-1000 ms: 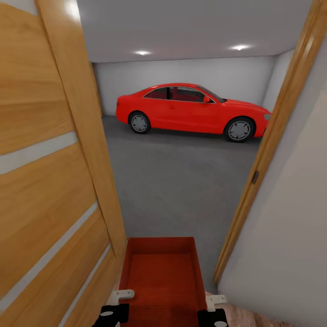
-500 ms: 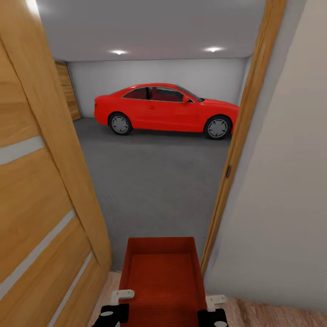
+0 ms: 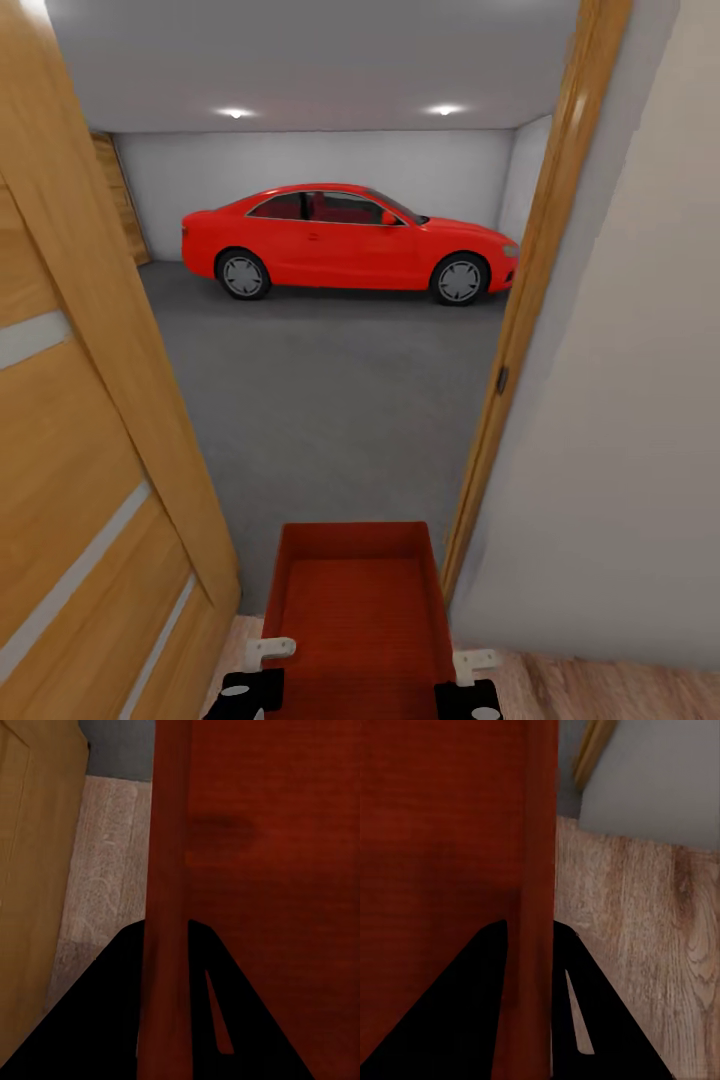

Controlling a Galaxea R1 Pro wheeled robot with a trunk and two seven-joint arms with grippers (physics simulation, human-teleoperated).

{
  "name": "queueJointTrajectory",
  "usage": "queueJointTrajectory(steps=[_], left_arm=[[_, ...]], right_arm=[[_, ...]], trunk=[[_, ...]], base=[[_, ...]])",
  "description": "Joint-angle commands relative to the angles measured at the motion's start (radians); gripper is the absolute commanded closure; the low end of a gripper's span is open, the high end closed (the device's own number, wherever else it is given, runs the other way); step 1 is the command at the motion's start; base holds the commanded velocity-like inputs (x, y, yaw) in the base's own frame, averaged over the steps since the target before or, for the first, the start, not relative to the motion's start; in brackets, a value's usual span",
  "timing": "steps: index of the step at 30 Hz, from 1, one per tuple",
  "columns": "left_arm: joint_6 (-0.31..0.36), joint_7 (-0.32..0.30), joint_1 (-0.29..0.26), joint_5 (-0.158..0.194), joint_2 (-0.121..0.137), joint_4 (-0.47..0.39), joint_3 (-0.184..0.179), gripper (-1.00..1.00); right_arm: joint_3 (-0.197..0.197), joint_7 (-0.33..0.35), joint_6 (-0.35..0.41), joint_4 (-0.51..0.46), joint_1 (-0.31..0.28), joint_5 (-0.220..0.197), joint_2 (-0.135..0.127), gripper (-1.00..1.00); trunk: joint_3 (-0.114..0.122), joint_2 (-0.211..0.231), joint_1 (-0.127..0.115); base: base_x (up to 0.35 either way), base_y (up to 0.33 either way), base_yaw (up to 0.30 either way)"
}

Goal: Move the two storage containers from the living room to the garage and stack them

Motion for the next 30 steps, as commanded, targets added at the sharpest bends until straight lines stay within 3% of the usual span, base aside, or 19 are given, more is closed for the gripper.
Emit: queueJointTrajectory(steps=[1, 11, 30], left_arm=[[0.005, -0.003, 0.001, 0.014, -0.003, 0.001, -0.070, 1.00], [0.004, -0.003, 0.001, 0.014, -0.003, 0.001, -0.070, 1.00], [0.004, -0.003, 0.001, 0.014, -0.004, 0.001, -0.070, 1.00]], right_arm=[[0.005, -0.009, -0.004, 0.001, -0.002, -0.003, 0.000, 1.00], [0.005, -0.009, -0.004, 0.001, -0.002, -0.002, 0.000, 1.00], [0.005, -0.009, -0.004, 0.001, -0.002, -0.002, 0.000, 1.00]], trunk=[[-0.001, -0.001, 0.000], [-0.001, -0.001, 0.000], [-0.001, -0.001, 0.000]], base=[[0.137, 0.292, -0.001], [0.132, 0.256, 0.000], [0.009, 0.011, -0.090]])
